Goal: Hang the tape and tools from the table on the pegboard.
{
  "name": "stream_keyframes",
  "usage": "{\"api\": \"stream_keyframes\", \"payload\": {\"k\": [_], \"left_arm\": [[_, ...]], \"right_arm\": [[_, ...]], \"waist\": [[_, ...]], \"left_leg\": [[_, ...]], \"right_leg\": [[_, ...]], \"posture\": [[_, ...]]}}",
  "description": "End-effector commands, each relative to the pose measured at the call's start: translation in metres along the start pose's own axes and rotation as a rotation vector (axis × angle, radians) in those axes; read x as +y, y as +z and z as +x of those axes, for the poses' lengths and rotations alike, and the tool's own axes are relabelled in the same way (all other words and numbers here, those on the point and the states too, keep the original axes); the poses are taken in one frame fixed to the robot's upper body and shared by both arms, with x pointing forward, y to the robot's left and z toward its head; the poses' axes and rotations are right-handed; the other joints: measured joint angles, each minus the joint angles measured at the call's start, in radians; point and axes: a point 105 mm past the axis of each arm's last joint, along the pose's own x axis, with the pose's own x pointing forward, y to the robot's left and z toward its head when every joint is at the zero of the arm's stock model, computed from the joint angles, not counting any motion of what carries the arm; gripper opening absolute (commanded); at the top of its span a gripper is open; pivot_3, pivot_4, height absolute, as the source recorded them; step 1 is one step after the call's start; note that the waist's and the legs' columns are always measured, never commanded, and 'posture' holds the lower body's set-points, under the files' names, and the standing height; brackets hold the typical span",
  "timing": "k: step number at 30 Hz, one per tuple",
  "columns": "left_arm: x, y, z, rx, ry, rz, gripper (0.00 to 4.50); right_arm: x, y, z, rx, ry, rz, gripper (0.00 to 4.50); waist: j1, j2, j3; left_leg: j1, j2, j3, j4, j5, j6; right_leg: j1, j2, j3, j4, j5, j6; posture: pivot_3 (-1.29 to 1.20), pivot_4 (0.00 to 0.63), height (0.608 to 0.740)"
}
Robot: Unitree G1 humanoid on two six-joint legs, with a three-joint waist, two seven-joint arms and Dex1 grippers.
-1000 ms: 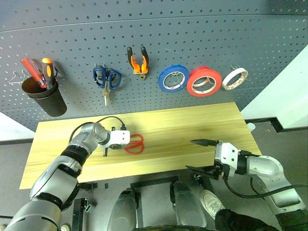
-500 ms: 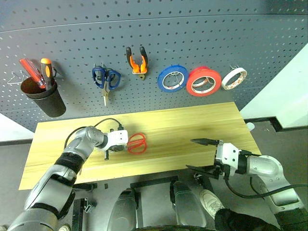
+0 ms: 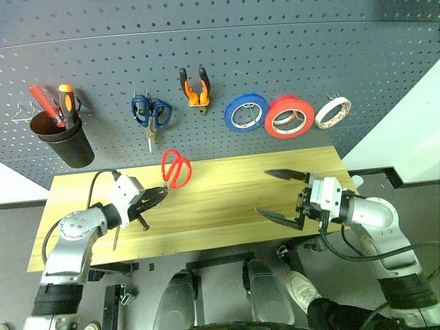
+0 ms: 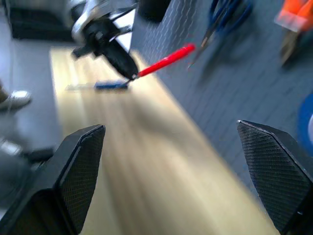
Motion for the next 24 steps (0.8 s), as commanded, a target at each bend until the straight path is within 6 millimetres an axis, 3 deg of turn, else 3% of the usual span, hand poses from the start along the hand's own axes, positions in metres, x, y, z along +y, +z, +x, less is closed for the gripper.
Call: {"api": "stream_keyframes", "payload": {"k": [1,7,12,17,24], "left_arm": [[0.016,0.026,-0.022,-0.167,0.159,-0.050,0.24],[0.017,0.046,-0.037,-0.319,0.253,-0.108,0.24],[0.026,0.055,-0.043,-0.373,0.325,-0.093,0.24],[0.045,0.058,-0.038,-0.347,0.441,-0.014,0.24],[0.060,0.059,-0.017,-0.313,0.470,0.047,0.24]], "right_arm": [[-0.015,0.047,0.008,-0.167,-0.005,-0.043,4.50],[-0.029,0.079,0.019,-0.258,0.044,-0.021,4.50],[-0.032,0.084,0.022,-0.248,0.069,-0.030,4.50],[-0.025,0.097,0.028,-0.275,0.117,0.012,4.50],[-0.017,0.093,0.036,-0.265,0.150,0.048,4.50]], "waist": [[0.001,0.000,0.000],[0.009,-0.003,-0.002],[0.016,-0.003,-0.004],[0.027,-0.003,-0.006],[0.028,-0.007,-0.015]], "left_leg": [[0.000,0.000,0.000,0.000,0.000,0.000],[0.000,0.000,0.000,0.001,0.000,0.000],[0.001,0.000,0.000,0.000,0.000,0.000],[0.001,0.000,0.000,0.001,0.000,0.000],[0.000,0.000,0.000,0.000,0.000,0.000]], "right_leg": [[0.000,0.000,0.000,0.000,-0.001,-0.001],[0.003,0.000,0.000,-0.002,-0.001,-0.003],[0.003,0.000,0.000,-0.002,-0.001,-0.003],[0.003,0.001,0.000,-0.003,-0.001,-0.003],[0.004,0.001,0.000,-0.005,-0.001,-0.003]], "posture": [[-0.09,0.169,0.730],[-0.06,0.157,0.730],[-0.04,0.150,0.730],[-0.04,0.143,0.730],[-0.05,0.137,0.730]]}}
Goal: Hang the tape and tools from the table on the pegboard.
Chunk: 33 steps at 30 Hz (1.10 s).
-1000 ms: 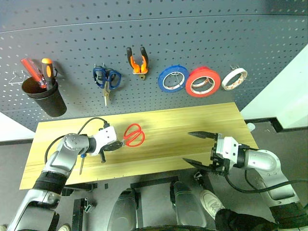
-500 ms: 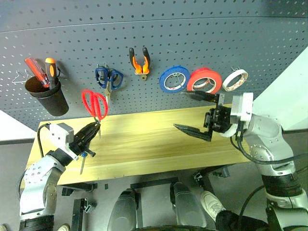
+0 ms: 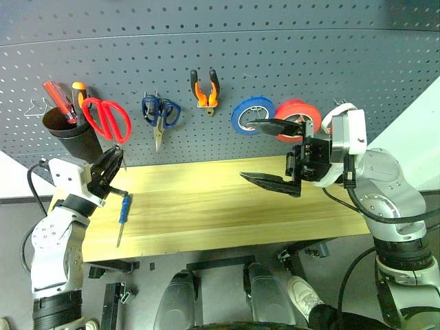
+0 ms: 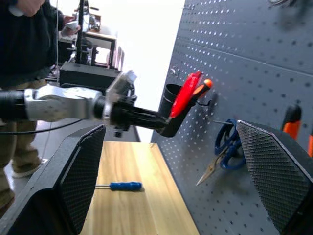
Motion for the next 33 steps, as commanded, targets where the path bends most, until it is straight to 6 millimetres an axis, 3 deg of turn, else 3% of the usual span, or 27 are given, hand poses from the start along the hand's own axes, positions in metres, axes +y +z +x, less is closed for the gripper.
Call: {"api": "stream_keyframes", "payload": {"k": [1,11,18,24,27,33], "left_arm": [[-0.001,0.005,0.013,-0.020,-0.011,0.072,0.24],[-0.016,0.002,0.035,-0.027,-0.105,0.083,0.24],[-0.016,-0.015,0.041,0.060,-0.116,0.103,0.24],[-0.011,-0.019,0.038,0.081,-0.082,0.105,2.31],[-0.008,-0.044,0.021,0.246,-0.067,0.095,3.30],[0.006,-0.108,-0.021,0.710,0.032,0.038,3.30]], "right_arm": [[0.005,0.008,0.006,-0.031,0.020,-0.020,4.50],[0.008,0.003,0.004,-0.023,0.006,-0.011,4.50],[0.010,0.000,0.001,-0.015,-0.007,-0.009,4.50],[0.013,-0.006,-0.001,0.011,-0.006,-0.012,4.50],[0.016,-0.016,-0.004,0.053,-0.002,-0.018,4.50],[0.026,-0.040,-0.012,0.135,0.002,-0.006,4.50]], "waist": [[0.000,0.000,0.000],[-0.003,0.000,-0.001],[-0.002,0.000,-0.001],[-0.002,0.000,-0.002],[-0.005,0.000,-0.003],[-0.008,0.000,-0.003]], "left_leg": [[0.000,0.000,0.000,0.000,0.000,0.000],[0.000,0.000,0.000,-0.001,0.000,0.000],[0.000,0.000,0.000,-0.002,0.000,0.000],[0.000,0.000,0.000,-0.002,0.000,0.000],[0.000,0.000,0.000,-0.002,0.000,0.000],[0.000,0.000,0.000,-0.003,0.000,0.000]], "right_leg": [[0.000,0.000,0.000,0.000,0.000,0.000],[0.000,0.000,0.000,-0.001,0.002,0.002],[0.000,0.000,0.000,-0.001,0.002,0.002],[0.000,0.000,0.000,-0.001,0.002,0.003],[0.000,0.000,0.000,-0.001,0.002,0.003],[-0.001,0.000,0.000,-0.001,0.001,0.003]], "posture": [[-0.05,0.136,0.730],[-0.07,0.130,0.730],[-0.08,0.129,0.730],[-0.08,0.130,0.730],[-0.08,0.137,0.730],[-0.05,0.154,0.730]]}}
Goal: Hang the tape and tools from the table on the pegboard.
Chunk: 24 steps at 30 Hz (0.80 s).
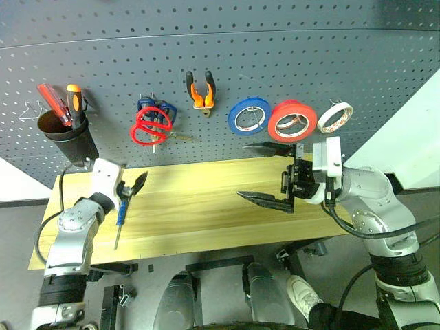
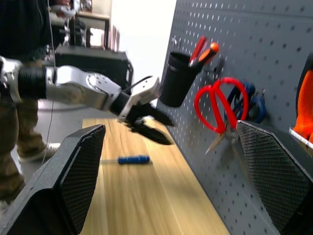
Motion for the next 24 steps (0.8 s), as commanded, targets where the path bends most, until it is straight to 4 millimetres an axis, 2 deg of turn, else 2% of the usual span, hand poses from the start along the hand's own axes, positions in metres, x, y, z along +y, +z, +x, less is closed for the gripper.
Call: {"api": "stream_keyframes", "payload": {"k": [1,2,5,7,9,17,24], "left_arm": [[0.011,-0.023,-0.002,0.180,0.056,-0.062,3.30],[0.013,-0.026,-0.002,0.205,0.064,-0.086,3.30],[0.018,-0.038,0.002,0.313,0.066,-0.216,3.86],[0.024,-0.052,0.005,0.420,0.082,-0.199,4.46],[0.029,-0.061,0.009,0.499,0.090,-0.170,4.46],[0.036,-0.071,0.025,0.625,0.076,-0.187,4.46],[0.026,-0.082,0.031,0.688,0.036,-0.195,4.46]], "right_arm": [[0.008,-0.008,-0.001,0.027,0.021,-0.025,4.50],[0.011,-0.012,-0.002,0.036,0.022,-0.019,4.50],[0.019,-0.024,-0.004,0.056,0.020,0.015,4.50],[0.023,-0.033,-0.008,0.077,0.007,0.041,4.50],[0.027,-0.042,-0.013,0.098,0.003,0.063,4.50],[0.045,-0.086,-0.044,0.271,0.032,0.024,4.50],[0.050,-0.098,-0.056,0.317,0.037,0.005,4.50]], "waist": [[0.005,0.000,0.000],[0.007,0.000,0.000],[0.013,-0.001,0.000],[0.014,-0.001,0.000],[0.010,-0.001,-0.001],[0.007,-0.001,-0.001],[0.006,-0.001,-0.001]], "left_leg": [[0.000,0.000,0.000,0.000,0.000,0.000],[0.000,0.000,0.000,0.000,0.000,0.000],[0.000,0.000,-0.001,0.001,0.000,0.000],[0.000,0.000,-0.001,0.001,0.000,0.000],[0.000,0.000,-0.001,0.001,0.000,0.000],[0.000,0.000,0.000,0.000,0.000,0.000],[0.000,0.000,0.000,0.000,0.000,0.000]], "right_leg": [[0.000,0.000,0.000,0.000,0.000,-0.001],[0.000,0.000,0.000,0.000,-0.001,-0.001],[0.000,0.000,0.000,0.000,-0.002,-0.002],[0.000,0.000,-0.001,0.000,-0.002,-0.002],[0.000,0.000,-0.001,0.000,-0.002,-0.002],[0.000,0.000,-0.001,0.000,0.000,0.001],[0.000,0.000,-0.001,0.000,-0.002,0.004]], "posture": [[-0.05,0.158,0.730],[-0.04,0.161,0.730],[-0.03,0.168,0.730],[-0.04,0.170,0.730],[-0.04,0.172,0.730],[-0.08,0.177,0.730],[-0.10,0.179,0.730]]}}
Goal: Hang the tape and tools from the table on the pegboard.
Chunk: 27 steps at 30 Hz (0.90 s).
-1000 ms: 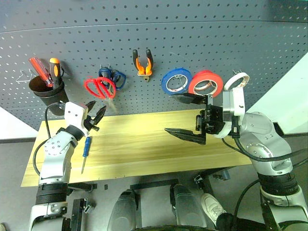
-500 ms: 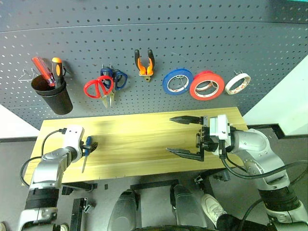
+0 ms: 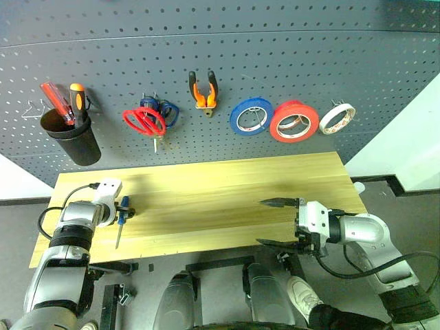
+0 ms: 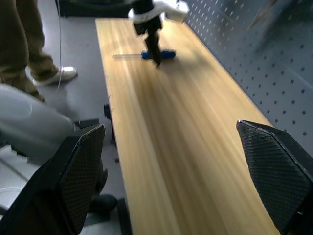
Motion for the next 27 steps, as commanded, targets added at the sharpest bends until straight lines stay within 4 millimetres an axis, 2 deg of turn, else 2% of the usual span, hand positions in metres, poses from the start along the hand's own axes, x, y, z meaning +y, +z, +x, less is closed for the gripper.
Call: {"api": "stream_keyframes", "payload": {"k": [1,2,5,12,15,18,20,24,27], "left_arm": [[-0.003,-0.007,0.005,0.033,-0.010,0.005,4.46],[-0.004,-0.007,0.006,0.033,-0.013,-0.005,4.46],[-0.006,-0.009,0.007,0.033,-0.027,-0.025,3.85],[-0.004,-0.010,0.006,0.019,-0.020,-0.033,1.38],[-0.003,-0.009,0.003,0.000,-0.023,-0.040,0.51],[0.002,-0.003,-0.008,-0.074,-0.029,-0.026,0.51],[-0.001,0.003,-0.022,-0.177,-0.079,0.031,0.51],[-0.021,0.012,-0.068,-0.418,-0.218,0.190,0.51],[-0.031,0.013,-0.098,-0.552,-0.293,0.244,0.51]], "right_arm": [[-0.001,0.004,-0.003,-0.004,-0.002,-0.045,4.50],[-0.001,0.003,-0.004,-0.004,-0.003,-0.047,4.50],[-0.003,0.003,-0.004,-0.003,-0.007,-0.051,4.50],[-0.007,0.002,-0.003,-0.003,-0.009,-0.060,4.50],[-0.008,0.002,-0.003,-0.004,-0.010,-0.065,4.50],[-0.013,0.008,-0.003,-0.026,-0.029,-0.076,4.50],[-0.020,0.019,-0.003,-0.070,-0.055,-0.082,4.50],[-0.035,0.058,-0.004,-0.215,-0.083,-0.078,4.50],[-0.044,0.081,-0.004,-0.272,-0.077,-0.096,4.50]], "waist": [[-0.001,0.000,0.000],[-0.001,0.000,0.000],[0.001,0.001,0.000],[-0.003,0.001,0.000],[-0.006,0.001,-0.001],[-0.013,0.001,0.000],[-0.021,0.001,0.000],[-0.023,0.001,0.000],[-0.017,0.001,0.000]], "left_leg": [[0.000,0.000,0.000,0.000,0.000,0.000],[0.000,0.000,0.000,0.000,0.000,0.000],[0.001,0.000,0.000,0.000,0.000,0.000],[0.003,0.000,0.000,0.000,0.000,0.000],[0.003,0.000,0.000,0.000,0.000,0.000],[0.002,0.000,0.000,0.000,0.000,0.000],[0.002,0.000,0.000,0.000,0.000,0.000],[-0.001,0.001,0.000,-0.001,0.000,0.000],[-0.001,0.001,0.000,-0.002,0.000,0.000]], "right_leg": [[0.000,0.000,0.000,0.000,0.000,0.000],[0.000,0.000,0.000,0.000,0.000,0.000],[0.002,0.000,0.000,0.000,0.000,0.000],[0.003,0.000,0.000,0.000,-0.001,0.000],[0.003,0.000,0.000,0.000,0.000,0.000],[0.003,0.000,0.000,0.000,0.000,0.000],[0.002,0.000,0.000,0.000,0.000,0.000],[-0.002,-0.001,0.000,0.000,0.002,-0.005],[-0.002,-0.001,0.000,0.000,0.000,-0.007]], "posture": [[-0.10,0.179,0.730],[-0.10,0.179,0.730],[-0.10,0.179,0.730],[-0.08,0.176,0.730],[-0.08,0.175,0.730],[-0.09,0.171,0.730],[-0.09,0.169,0.730],[-0.08,0.163,0.730],[-0.06,0.159,0.730]]}}
